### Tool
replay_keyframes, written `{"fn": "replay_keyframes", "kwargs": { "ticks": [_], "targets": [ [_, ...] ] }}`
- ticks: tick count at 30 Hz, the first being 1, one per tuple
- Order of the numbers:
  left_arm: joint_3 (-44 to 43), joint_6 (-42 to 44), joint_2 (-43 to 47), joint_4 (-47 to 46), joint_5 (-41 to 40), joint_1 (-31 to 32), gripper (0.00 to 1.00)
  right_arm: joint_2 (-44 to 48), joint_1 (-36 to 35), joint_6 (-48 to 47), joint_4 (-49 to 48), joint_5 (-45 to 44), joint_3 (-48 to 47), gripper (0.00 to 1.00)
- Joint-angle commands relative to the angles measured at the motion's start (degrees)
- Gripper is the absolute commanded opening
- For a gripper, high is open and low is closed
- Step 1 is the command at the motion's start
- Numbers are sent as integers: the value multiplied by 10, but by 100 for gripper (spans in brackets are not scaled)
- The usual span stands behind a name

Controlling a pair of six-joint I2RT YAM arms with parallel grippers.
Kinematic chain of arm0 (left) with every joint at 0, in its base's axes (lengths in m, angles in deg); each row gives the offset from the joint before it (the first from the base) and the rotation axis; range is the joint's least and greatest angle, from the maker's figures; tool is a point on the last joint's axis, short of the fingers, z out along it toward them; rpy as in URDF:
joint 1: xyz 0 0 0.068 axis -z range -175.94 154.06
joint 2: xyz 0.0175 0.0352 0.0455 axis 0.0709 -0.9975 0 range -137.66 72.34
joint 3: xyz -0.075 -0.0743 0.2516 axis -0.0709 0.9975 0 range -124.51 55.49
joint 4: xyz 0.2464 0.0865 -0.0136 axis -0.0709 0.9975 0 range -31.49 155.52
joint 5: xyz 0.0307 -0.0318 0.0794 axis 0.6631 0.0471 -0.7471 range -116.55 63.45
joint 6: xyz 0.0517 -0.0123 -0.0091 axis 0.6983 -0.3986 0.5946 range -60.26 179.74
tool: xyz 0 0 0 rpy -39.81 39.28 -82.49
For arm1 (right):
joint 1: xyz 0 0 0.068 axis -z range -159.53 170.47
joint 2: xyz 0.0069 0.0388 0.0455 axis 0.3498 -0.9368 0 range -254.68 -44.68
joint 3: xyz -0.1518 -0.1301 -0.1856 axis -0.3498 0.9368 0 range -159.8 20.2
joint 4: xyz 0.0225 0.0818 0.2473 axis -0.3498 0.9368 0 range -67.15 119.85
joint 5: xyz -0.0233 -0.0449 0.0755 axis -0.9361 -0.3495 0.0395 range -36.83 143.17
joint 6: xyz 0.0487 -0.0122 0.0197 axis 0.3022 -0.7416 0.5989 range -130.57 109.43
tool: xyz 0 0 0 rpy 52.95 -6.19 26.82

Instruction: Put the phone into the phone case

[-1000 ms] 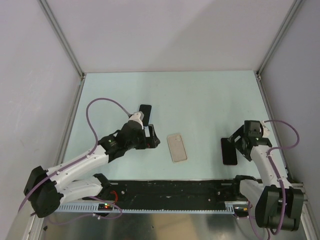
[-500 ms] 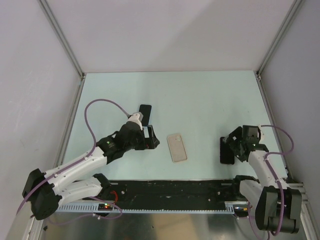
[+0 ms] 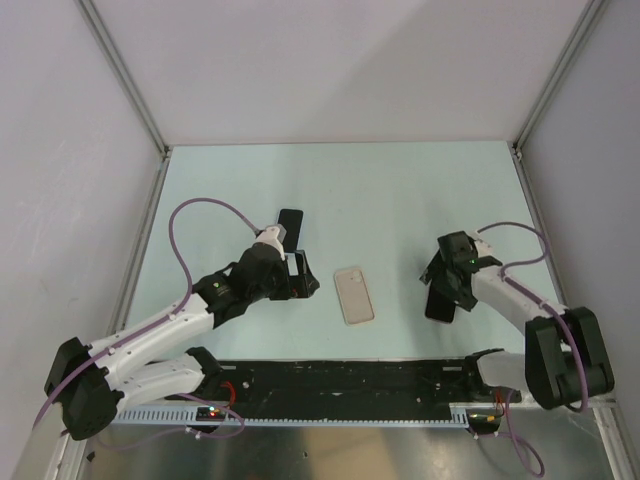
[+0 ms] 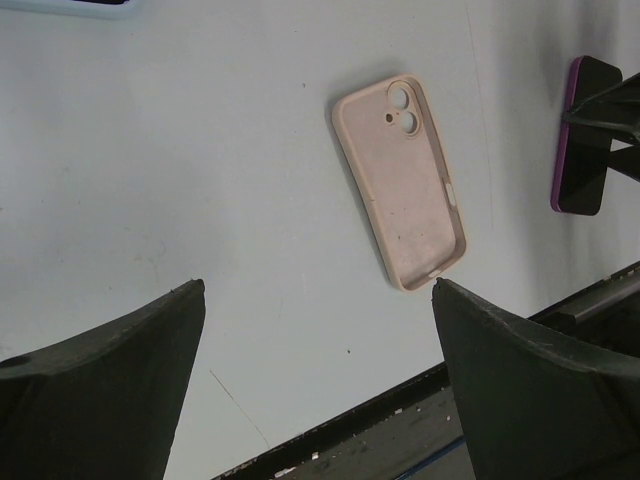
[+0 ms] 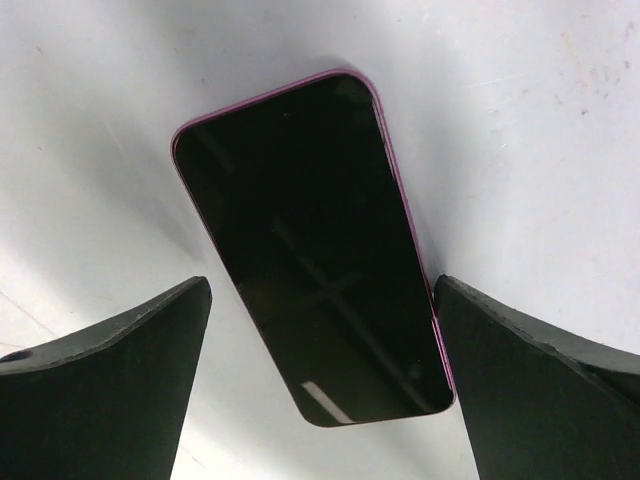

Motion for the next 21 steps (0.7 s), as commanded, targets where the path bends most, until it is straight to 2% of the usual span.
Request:
{"fn": "replay_keyframes", "kwargs": {
  "ticks": [1,5,7,10,12,18,21],
  "targets": [
    [3,7,6,-15,4,-5,98,-54,-30,20,69,-42,-43,99],
    [2,3,5,-15,3,-5,98,-98,-42,8,100,-48,-77,97],
    [1,0,4,-15,1,-4,98,-112,-47,3,106,-46,-84,93],
    [-1,-4,2,-16,-1,-4,98,-128,-50,-5,103,-32,-86,79],
    [-2,-7,-2,-16,-3,-4,98,-137,-54,-9,99,-26,-87,74],
    [8,-33,-21,-19,-28,-5,98,-139,-67,-23,94,-28,-88,72],
    [19,-54,-34,-28,-35,-6,98,-139,-70,-38,88,-17,-90,60]
  ]
}}
